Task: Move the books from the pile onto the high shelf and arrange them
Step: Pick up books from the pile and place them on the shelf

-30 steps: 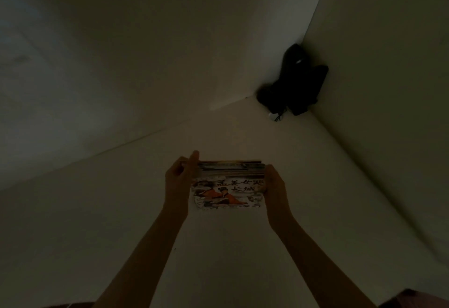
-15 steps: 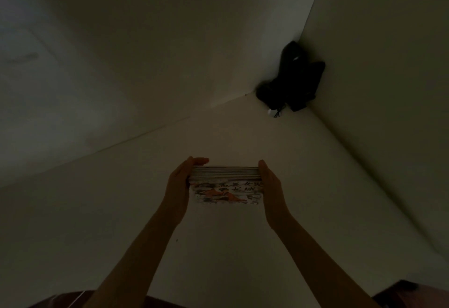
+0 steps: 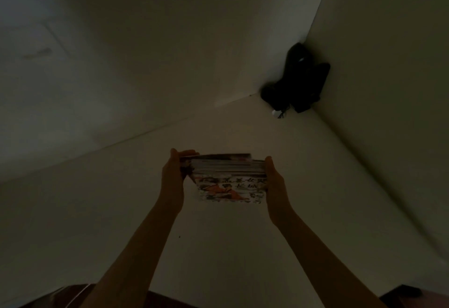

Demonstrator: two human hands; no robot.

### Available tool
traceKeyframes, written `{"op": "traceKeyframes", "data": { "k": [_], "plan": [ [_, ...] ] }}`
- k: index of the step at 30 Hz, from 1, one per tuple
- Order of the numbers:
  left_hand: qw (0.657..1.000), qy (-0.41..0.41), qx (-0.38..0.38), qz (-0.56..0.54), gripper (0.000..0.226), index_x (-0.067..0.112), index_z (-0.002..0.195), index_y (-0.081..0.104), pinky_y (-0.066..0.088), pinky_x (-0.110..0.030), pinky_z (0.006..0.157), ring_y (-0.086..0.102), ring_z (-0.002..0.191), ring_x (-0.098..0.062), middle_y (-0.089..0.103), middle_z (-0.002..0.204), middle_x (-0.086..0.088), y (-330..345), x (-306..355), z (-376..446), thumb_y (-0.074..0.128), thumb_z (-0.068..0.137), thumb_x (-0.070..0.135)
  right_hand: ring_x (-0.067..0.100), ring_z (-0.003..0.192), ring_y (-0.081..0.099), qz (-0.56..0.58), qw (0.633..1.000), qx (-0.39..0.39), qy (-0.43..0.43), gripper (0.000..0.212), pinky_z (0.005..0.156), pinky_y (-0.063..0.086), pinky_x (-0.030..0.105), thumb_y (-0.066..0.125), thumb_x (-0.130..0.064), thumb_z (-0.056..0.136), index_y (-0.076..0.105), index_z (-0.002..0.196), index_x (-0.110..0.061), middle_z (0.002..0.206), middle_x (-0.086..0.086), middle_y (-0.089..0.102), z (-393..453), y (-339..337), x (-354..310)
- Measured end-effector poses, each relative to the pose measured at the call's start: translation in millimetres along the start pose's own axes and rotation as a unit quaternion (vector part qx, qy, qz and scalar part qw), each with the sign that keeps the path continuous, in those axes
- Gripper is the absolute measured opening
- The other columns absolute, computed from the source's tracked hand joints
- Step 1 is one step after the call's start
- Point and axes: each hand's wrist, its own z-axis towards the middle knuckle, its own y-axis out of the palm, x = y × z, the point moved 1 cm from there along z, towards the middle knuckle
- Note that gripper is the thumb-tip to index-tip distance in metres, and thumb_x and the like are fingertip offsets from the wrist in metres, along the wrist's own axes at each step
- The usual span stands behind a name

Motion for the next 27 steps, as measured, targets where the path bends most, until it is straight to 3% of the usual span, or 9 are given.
{"op": "traceKeyframes", "data": {
  "k": [3,8,12,14,16,18,20,23,27],
  "plan": [
    [0.989,-0.075,0.103,-0.071,0.040,0.013,0.081,0.056,0.043,-0.038,0.092,0.058,0.084,-0.017,0.060,0.085,-0.003,-15,8,8,0.032,0.099,0.038,0.026,0.108,0.063,0.010,1.000,0.012,-0.006,0.077,0.098,0.047,0.046,0.056,-0.073,0.070,0.063,0.119,-0.014,0.115,0.009,0.067,2,4,0],
    [0.953,-0.166,0.099,-0.235,0.050,0.010,0.135,0.042,0.033,-0.050,0.107,0.046,0.119,-0.030,0.050,0.124,-0.010,-41,-14,9,0.026,0.100,0.042,0.026,0.105,0.063,0.020,1.000,0.022,-0.009,0.054,0.097,0.048,0.045,0.055,-0.061,0.079,0.067,0.109,-0.018,0.112,0.007,0.068,8,8,-4],
    [0.935,-0.196,0.083,-0.285,0.026,0.011,0.107,0.056,0.038,-0.052,0.099,0.055,0.100,-0.030,0.058,0.106,-0.009,-42,-40,0,0.033,0.101,0.022,0.009,0.081,0.065,0.026,0.999,0.020,-0.022,0.027,0.071,0.051,0.025,0.045,-0.040,0.095,0.066,0.090,-0.025,0.090,-0.005,0.068,16,7,-3],
    [0.946,-0.208,0.087,-0.234,0.022,0.009,0.114,0.052,0.041,-0.046,0.094,0.056,0.089,-0.023,0.056,0.103,-0.010,-39,-46,-4,0.035,0.100,0.010,0.007,0.078,0.065,0.028,0.999,0.022,-0.025,0.026,0.069,0.051,0.023,0.045,-0.039,0.095,0.066,0.088,-0.025,0.086,-0.007,0.068,19,8,-2],
    [0.972,-0.180,0.084,-0.124,0.031,0.011,0.126,0.047,0.039,-0.042,0.099,0.053,0.097,-0.024,0.054,0.110,-0.010,-41,-44,-5,0.039,0.097,0.002,0.007,0.080,0.062,0.026,0.999,0.028,-0.028,0.026,0.074,0.049,0.025,0.045,-0.039,0.095,0.065,0.090,-0.024,0.088,-0.006,0.066,21,9,-3],
    [0.994,-0.093,0.036,0.048,0.034,0.011,0.118,0.053,0.043,-0.039,0.093,0.055,0.103,-0.026,0.059,0.106,-0.007,-46,-36,-3,0.044,0.092,-0.008,0.009,0.084,0.063,0.020,0.999,0.030,-0.027,0.028,0.077,0.049,0.027,0.045,-0.040,0.094,0.066,0.093,-0.022,0.093,-0.002,0.066,23,10,-3],
    [0.988,-0.009,-0.003,0.151,0.034,0.013,0.104,0.060,0.042,-0.033,0.087,0.059,0.095,-0.015,0.063,0.097,0.003,-46,-20,0,0.043,0.089,-0.012,0.018,0.092,0.065,0.017,0.999,0.029,-0.036,0.033,0.082,0.051,0.034,0.047,-0.046,0.091,0.067,0.095,-0.021,0.100,0.005,0.068,23,10,-2],
    [0.987,0.028,-0.058,0.147,0.025,0.020,0.092,0.064,0.047,-0.024,0.084,0.061,0.087,-0.003,0.064,0.094,0.006,-32,11,8,0.044,0.095,0.004,0.026,0.099,0.065,0.022,0.999,0.034,-0.027,0.041,0.090,0.050,0.042,0.051,-0.056,0.082,0.069,0.097,-0.021,0.104,0.007,0.070,24,10,0],
    [0.975,0.060,-0.061,0.206,0.020,0.022,0.079,0.062,0.045,-0.022,0.071,0.057,0.065,0.007,0.061,0.079,0.003,-19,19,19,0.050,0.095,0.018,0.021,0.091,0.066,0.022,0.999,0.037,-0.012,0.029,0.083,0.052,0.038,0.048,-0.043,0.093,0.068,0.089,-0.023,0.095,0.003,0.069,27,11,-5]
  ]
}}
